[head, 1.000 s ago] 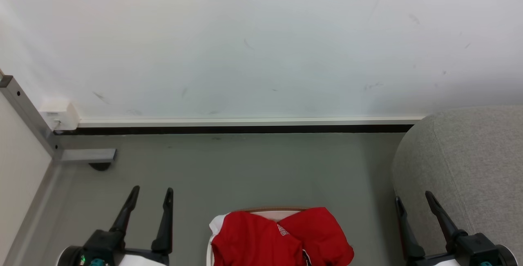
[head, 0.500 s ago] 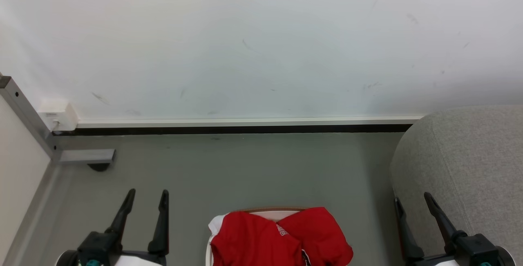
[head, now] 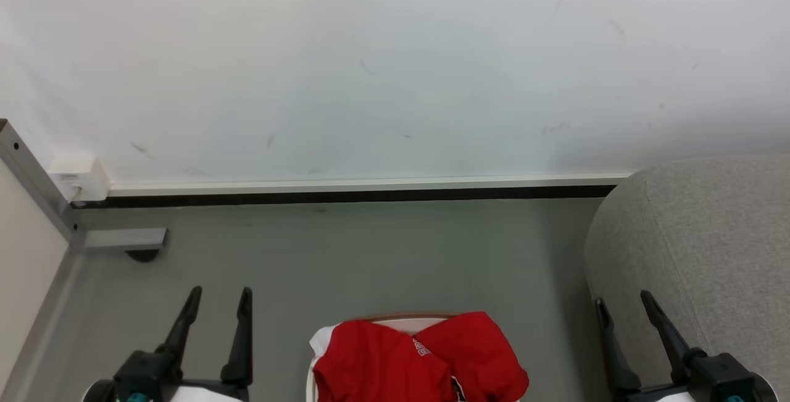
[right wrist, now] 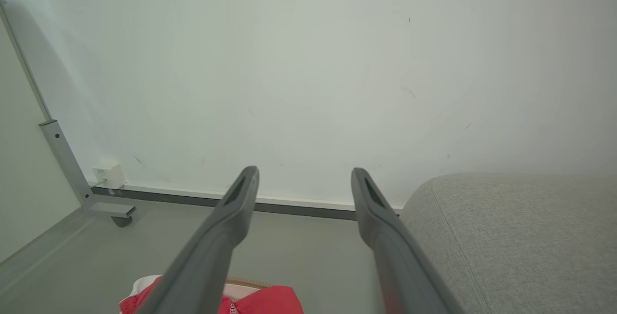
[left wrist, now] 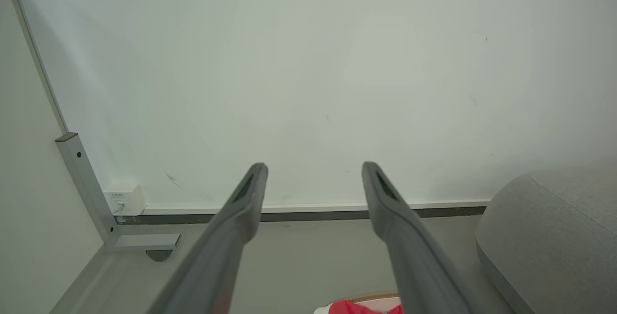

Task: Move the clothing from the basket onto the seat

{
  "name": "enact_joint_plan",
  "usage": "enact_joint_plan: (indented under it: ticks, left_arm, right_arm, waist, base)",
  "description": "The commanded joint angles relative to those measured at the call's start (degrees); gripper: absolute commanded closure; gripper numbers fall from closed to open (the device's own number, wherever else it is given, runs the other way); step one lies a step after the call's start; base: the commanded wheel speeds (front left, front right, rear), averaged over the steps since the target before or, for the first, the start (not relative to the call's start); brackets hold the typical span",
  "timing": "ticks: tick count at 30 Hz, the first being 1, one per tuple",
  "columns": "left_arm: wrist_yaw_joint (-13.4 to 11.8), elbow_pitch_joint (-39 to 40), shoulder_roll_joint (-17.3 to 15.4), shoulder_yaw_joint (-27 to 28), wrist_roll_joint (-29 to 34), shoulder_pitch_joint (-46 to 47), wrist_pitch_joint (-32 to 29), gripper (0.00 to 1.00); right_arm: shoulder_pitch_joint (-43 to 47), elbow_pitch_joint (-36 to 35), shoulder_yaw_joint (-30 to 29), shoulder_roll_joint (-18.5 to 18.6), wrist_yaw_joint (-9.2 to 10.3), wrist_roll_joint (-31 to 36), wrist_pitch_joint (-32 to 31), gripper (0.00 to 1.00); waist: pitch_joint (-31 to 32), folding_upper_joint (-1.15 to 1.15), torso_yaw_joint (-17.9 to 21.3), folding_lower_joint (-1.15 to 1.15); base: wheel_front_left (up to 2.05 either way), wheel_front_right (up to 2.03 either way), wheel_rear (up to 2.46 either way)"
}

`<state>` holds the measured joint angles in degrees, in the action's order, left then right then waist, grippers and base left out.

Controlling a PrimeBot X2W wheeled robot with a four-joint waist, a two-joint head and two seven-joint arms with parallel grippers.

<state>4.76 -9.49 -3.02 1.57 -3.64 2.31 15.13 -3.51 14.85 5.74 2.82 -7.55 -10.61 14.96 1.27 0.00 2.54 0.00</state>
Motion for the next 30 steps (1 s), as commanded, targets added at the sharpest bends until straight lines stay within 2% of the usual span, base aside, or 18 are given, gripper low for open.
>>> enact_joint_plan:
  ticks: [1, 13, 30]
  left_arm:
    - [0.26, -0.24, -0.14, 0.33, -0.34, 0.06, 0.04, 0.00]
    - [0.48, -0.34, -0.03, 0.99, -1.95, 2.09, 0.04, 0.00]
    - [2.16, -0.58, -1.69, 0.72, -2.70, 9.30, 0.04, 0.00]
  right_arm:
    - [-0.72, 0.05, 0.04, 0.00, 0.12, -0.48, 0.20, 0.00]
    - [-1.20, -2.25, 0.80, 0.01, 0.12, -2.39, 0.20, 0.00]
    - [-5.50, -7.23, -0.23, 0.02, 0.12, -4.65, 0.17, 0.00]
  waist:
    - [-0.09, 0.00, 0.26, 0.00]
    - [-2.33, 0.00, 3.61, 0.00]
    - [-14.87, 0.00, 6.36, 0.00]
  base:
    - [0.00, 0.00, 0.00]
    - [0.00, 0.00, 0.00]
    - [0.00, 0.00, 0.00]
